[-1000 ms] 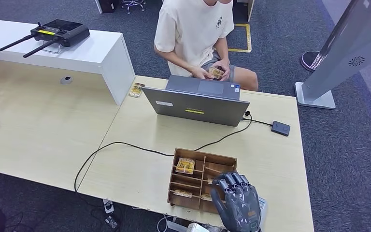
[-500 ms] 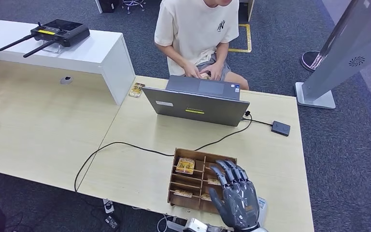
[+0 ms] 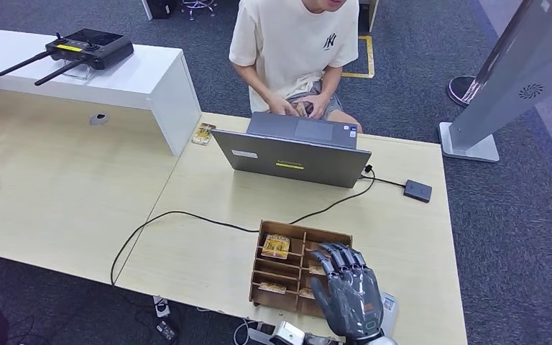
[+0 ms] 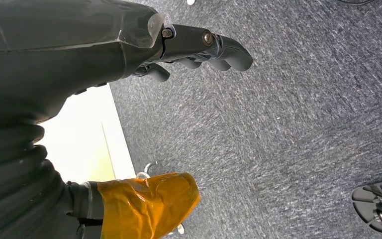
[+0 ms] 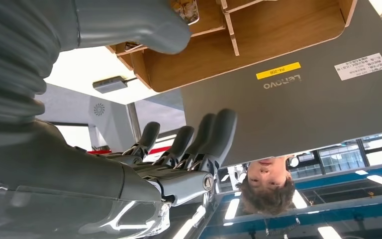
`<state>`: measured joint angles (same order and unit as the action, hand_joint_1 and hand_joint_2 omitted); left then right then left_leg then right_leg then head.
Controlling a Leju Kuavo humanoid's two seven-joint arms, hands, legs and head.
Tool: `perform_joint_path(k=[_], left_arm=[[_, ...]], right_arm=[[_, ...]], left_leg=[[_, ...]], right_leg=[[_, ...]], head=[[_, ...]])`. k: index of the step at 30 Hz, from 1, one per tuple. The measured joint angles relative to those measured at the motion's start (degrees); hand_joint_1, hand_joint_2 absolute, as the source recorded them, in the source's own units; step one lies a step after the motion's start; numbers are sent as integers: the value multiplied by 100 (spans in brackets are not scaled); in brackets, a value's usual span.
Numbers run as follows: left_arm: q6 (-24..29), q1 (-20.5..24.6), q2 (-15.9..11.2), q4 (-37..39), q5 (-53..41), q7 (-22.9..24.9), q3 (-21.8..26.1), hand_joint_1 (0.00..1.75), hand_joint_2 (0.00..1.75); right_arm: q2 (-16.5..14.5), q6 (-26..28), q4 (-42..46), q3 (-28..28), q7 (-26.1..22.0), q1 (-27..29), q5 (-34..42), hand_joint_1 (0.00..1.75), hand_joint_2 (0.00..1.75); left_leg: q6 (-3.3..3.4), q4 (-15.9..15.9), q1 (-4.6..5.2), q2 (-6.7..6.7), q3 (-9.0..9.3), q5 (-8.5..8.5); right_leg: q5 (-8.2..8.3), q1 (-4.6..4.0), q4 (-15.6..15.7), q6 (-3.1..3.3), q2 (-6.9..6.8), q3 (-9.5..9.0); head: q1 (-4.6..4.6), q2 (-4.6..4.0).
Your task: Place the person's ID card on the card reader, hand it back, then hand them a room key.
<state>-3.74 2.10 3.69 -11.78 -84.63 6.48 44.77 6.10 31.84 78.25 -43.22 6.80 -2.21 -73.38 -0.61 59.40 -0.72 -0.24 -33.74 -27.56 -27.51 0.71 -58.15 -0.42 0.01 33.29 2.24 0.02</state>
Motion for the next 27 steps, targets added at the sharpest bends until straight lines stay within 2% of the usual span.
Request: perform_joint_path(k=[11, 27], left_arm=[[-2, 1, 0, 0, -8, -14, -3, 0, 175], [-2, 2, 0, 0, -14, -16, -5, 0, 175]], right_arm=[[0, -146, -48, 1, 24, -67, -56, 47, 175], [0, -262, -267, 1, 37, -140, -63, 47, 175]], left_leg=[[0, 0, 0, 0, 0, 0], [0, 0, 0, 0, 0, 0]], right_leg=[[0, 0, 0, 0, 0, 0], [0, 0, 0, 0, 0, 0]], head=[[0, 0], [1, 0]])
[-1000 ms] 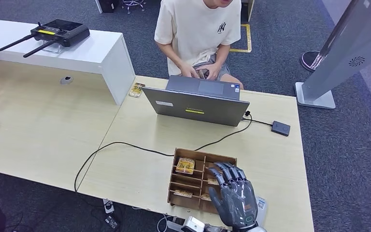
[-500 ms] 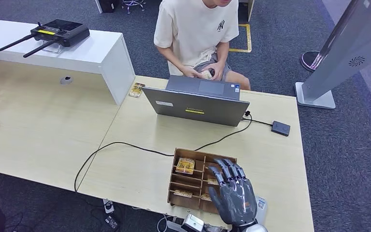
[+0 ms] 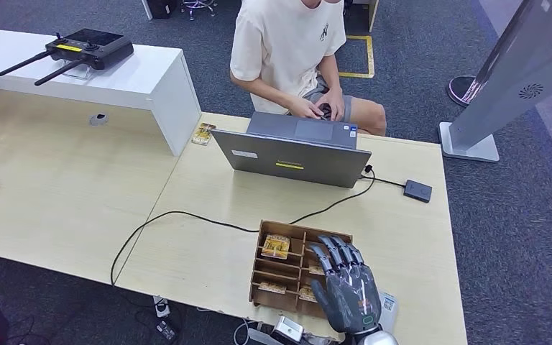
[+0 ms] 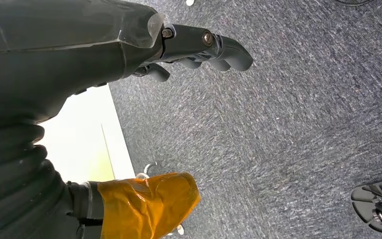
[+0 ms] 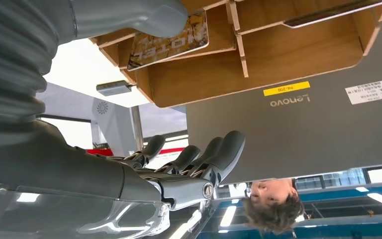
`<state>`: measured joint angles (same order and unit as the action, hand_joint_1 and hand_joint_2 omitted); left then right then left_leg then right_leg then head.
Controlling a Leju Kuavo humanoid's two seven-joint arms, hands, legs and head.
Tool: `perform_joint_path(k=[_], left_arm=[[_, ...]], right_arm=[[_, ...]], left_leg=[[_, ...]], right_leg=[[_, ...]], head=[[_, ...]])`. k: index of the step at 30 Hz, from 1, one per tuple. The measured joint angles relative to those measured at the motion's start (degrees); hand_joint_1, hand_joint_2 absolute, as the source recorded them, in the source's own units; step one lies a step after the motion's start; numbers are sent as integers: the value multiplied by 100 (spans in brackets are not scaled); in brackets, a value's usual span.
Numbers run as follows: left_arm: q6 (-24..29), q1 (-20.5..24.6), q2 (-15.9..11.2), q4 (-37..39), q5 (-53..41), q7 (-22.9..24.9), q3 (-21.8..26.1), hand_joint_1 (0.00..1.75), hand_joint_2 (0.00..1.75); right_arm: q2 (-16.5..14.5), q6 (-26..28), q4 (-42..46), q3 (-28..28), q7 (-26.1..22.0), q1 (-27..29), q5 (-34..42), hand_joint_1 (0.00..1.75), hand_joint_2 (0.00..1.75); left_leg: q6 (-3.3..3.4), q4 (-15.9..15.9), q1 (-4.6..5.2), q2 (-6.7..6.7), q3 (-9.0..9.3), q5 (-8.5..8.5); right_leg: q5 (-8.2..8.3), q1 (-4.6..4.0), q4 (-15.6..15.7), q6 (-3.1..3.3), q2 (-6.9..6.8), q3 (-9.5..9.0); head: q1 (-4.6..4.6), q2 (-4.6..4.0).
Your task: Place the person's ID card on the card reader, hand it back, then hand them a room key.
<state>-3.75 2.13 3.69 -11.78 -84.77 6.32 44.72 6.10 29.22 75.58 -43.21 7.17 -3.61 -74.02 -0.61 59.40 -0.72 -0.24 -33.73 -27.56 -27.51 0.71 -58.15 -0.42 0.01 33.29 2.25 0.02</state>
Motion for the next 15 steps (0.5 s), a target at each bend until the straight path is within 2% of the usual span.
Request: perform_joint_path(k=[11, 14, 15], left_arm=[[-1, 0, 0, 0, -10, 0, 0, 0, 175], [-1, 0, 0, 0, -10, 0, 0, 0, 175], [-1, 0, 0, 0, -10, 0, 0, 0, 175]], right_arm=[[-10, -24, -210, 22, 102, -46, -51, 59, 175], [-29, -24, -258, 42, 107, -55, -57, 74, 175], [-33, -24, -273, 45, 107, -60, -58, 90, 175]], left_leg=[[0, 0, 0, 0, 0, 0], [0, 0, 0, 0, 0, 0], [0, 0, 0, 0, 0, 0]], right_leg=[[0, 0, 0, 0, 0, 0], [0, 0, 0, 0, 0, 0], [0, 0, 0, 0, 0, 0]], head=[[0, 0], [-1, 0], [-1, 0]])
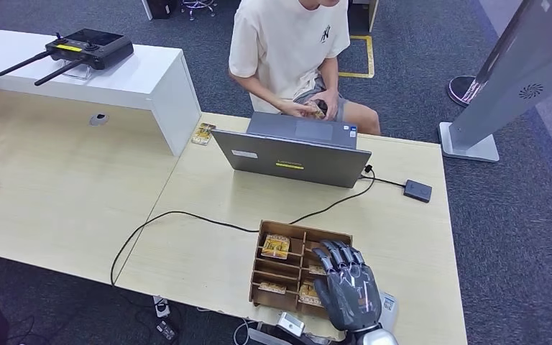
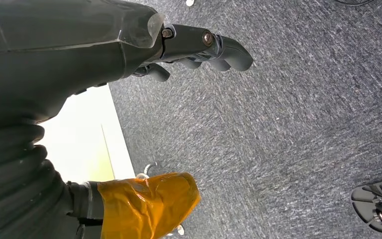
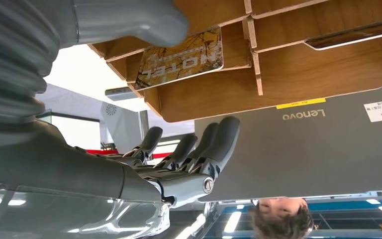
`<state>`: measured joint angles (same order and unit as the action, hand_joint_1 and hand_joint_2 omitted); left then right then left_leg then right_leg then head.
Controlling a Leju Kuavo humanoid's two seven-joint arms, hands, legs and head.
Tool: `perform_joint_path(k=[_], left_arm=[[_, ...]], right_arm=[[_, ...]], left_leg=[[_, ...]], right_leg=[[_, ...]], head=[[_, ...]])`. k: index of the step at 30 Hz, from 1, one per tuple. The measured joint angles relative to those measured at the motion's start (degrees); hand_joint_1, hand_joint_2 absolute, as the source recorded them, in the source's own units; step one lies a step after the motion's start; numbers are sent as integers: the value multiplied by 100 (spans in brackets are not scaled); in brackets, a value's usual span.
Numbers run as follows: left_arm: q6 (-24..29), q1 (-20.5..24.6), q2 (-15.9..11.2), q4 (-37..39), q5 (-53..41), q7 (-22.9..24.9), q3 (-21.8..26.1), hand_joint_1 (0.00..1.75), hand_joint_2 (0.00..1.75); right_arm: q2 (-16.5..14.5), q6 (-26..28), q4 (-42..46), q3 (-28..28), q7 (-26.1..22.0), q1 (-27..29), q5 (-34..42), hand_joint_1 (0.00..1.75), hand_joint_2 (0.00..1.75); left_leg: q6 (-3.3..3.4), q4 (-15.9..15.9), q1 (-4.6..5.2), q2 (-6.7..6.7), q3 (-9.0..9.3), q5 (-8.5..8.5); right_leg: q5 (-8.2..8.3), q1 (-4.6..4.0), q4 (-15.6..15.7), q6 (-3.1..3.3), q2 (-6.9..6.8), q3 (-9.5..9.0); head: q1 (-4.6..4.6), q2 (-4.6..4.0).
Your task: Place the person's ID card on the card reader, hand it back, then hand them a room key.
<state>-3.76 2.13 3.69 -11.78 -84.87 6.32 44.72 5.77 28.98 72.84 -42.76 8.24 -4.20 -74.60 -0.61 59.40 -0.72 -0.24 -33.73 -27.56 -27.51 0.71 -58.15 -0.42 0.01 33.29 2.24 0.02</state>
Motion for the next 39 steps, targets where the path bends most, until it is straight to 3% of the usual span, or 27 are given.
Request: perform_joint_path(k=[3, 7, 23, 26, 32, 39], left_arm=[[0, 0, 0, 0, -1, 0, 0, 0, 175], [0, 0, 0, 0, -2, 0, 0, 0, 175], [-16, 0, 0, 0, -7, 0, 0, 0, 175], [-17, 0, 0, 0, -7, 0, 0, 0, 175], [-15, -1, -1, 0, -4, 0, 0, 0, 175], [2, -4, -1, 0, 28, -5, 0, 0, 175]], right_arm=[[-2, 0, -32, 3, 0, -11, -4, 135, 175], [-2, -3, -58, 5, 0, -15, -4, 144, 175], [-8, -94, -69, 60, 0, -49, -5, 149, 175], [-25, -136, -69, 99, 0, -51, 50, 158, 175], [-50, -264, 2, 177, -59, -52, 373, 172, 175], [-50, -496, 376, 358, -218, -16, 1097, 173, 175]], left_leg=[[0, 0, 0, 0, 0, 0], [0, 0, 0, 0, 0, 0], [0, 0, 0, 0, 1, 0], [0, 0, 0, 0, 1, 0], [1, 0, 0, 0, 3, 1], [2, 0, 0, 0, 2, 2]], right_leg=[[0, 0, 0, 0, 0, 0], [0, 0, 0, 0, 0, 0], [0, 0, 0, 0, 0, 0], [0, 0, 0, 0, 0, -1], [1, 0, 0, 0, 0, -2], [1, 0, 0, 0, 0, -2]], head=[[1, 0], [1, 0], [1, 0], [1, 0], [0, 0], [1, 0]])
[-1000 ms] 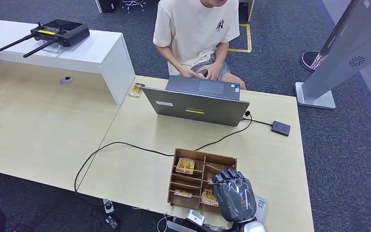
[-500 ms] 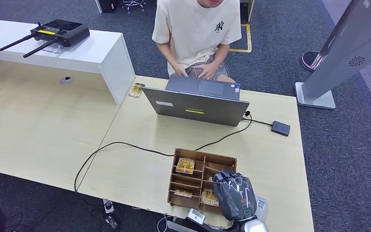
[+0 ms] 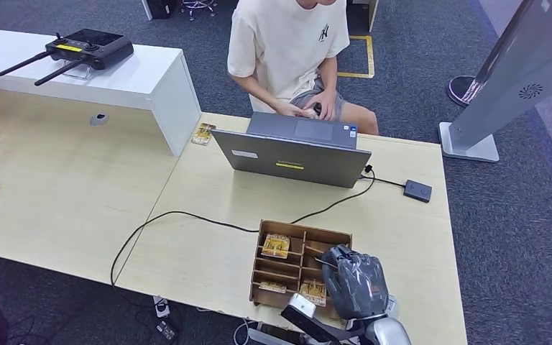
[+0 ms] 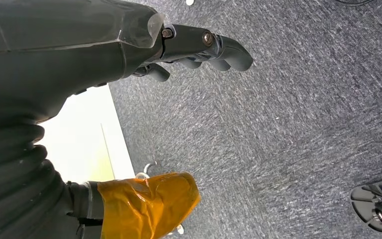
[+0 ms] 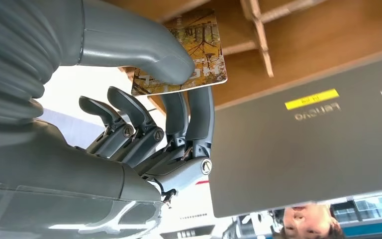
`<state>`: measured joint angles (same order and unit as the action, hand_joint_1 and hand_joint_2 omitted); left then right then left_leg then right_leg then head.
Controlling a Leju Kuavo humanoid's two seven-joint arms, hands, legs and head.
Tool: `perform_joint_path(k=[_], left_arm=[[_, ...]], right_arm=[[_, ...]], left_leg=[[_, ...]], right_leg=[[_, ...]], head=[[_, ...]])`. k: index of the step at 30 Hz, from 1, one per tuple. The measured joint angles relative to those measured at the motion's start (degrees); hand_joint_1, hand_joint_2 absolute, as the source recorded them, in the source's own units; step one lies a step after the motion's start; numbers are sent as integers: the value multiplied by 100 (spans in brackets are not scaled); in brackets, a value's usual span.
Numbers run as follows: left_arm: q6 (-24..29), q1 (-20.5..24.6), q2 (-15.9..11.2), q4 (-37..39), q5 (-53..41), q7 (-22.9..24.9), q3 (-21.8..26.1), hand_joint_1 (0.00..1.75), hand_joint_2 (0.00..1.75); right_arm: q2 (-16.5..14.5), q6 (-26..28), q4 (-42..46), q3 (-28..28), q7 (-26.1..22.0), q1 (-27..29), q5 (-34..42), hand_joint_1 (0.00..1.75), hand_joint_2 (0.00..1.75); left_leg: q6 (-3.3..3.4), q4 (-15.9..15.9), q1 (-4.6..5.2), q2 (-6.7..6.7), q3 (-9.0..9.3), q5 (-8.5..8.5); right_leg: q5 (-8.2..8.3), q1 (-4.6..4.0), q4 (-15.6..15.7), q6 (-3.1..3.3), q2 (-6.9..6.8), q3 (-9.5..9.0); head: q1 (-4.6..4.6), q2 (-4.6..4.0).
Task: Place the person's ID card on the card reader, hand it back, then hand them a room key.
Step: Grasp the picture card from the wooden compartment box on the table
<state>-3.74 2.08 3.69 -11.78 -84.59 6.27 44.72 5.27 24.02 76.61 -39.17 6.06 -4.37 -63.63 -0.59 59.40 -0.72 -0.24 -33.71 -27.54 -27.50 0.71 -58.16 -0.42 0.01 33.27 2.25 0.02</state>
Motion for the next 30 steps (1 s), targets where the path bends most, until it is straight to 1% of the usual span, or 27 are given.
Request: perform_joint_path(k=[12, 20, 24, 30], left_arm=[[3, -20, -8, 0, 75, -29, 17, 0, 175], [3, -55, -34, -1, 116, -49, 32, 0, 175], [3, -69, -34, 0, 126, -81, 50, 0, 175], [1, -74, -34, 0, 127, -91, 101, 0, 175]], right_arm=[[4, -470, 1190, 519, -365, 204, 1410, 173, 175], [7, -922, 1773, 880, -695, 351, 2809, 175, 175], [7, -1001, 1931, 1040, -777, 428, 3111, 175, 175], [7, -1071, 2037, 1198, -861, 533, 3304, 175, 175]], left_leg=[[0, 0, 0, 0, 0, 0], [0, 0, 0, 0, 0, 0], [0, 0, 0, 0, -1, -1], [0, 0, 0, 0, 0, 0]], right_leg=[[0, 0, 0, 0, 0, 1], [-1, 0, 0, 0, 0, 1], [-1, 0, 0, 0, 0, 1], [0, 0, 0, 0, 0, 1]], head=[[0, 0], [0, 0], [-1, 0], [0, 0]])
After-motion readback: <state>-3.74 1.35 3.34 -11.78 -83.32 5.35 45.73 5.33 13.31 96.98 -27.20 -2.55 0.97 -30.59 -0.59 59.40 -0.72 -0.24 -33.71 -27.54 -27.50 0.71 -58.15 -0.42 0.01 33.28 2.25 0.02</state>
